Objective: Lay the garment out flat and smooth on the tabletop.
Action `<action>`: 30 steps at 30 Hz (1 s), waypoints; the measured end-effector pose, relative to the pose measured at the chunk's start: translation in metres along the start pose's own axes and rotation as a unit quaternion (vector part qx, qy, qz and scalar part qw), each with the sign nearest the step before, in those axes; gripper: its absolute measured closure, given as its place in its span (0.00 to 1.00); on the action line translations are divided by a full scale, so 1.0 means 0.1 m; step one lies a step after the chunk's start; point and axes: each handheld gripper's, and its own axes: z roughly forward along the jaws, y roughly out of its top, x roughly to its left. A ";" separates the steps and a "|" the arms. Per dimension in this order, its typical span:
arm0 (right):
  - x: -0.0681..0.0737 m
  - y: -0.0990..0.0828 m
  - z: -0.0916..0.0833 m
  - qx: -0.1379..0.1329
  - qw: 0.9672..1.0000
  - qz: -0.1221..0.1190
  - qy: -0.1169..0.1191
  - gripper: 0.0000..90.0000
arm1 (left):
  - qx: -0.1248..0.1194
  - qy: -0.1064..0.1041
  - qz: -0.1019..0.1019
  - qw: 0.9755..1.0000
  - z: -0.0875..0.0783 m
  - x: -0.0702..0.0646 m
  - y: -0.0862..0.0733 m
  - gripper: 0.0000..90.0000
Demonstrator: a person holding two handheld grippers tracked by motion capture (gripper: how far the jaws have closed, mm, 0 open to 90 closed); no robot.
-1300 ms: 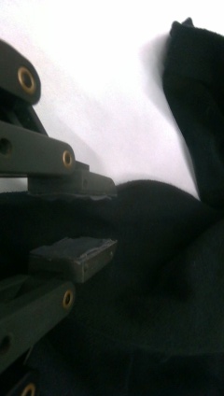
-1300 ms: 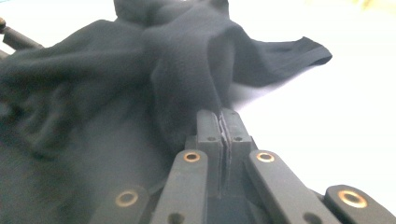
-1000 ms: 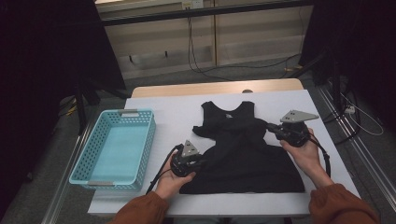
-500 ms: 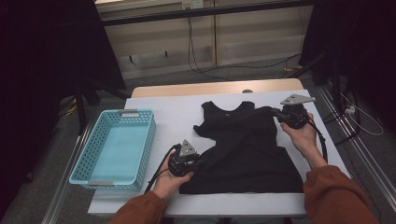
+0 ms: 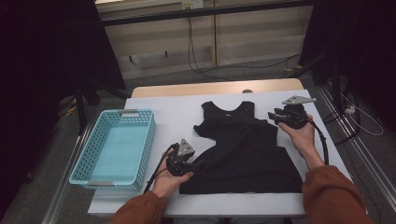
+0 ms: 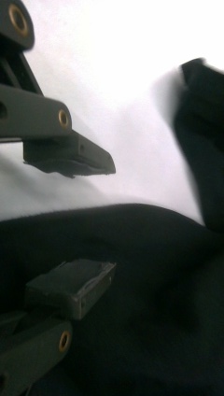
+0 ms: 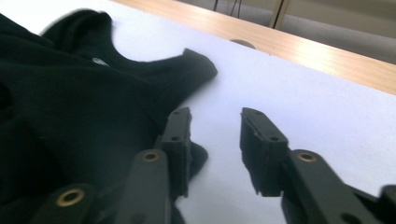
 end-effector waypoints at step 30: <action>0.86 -0.65 -0.84 0.055 0.985 -0.085 0.136 0.80 | 0.001 0.001 -0.020 1.000 -0.29 -0.01 -0.08 0.42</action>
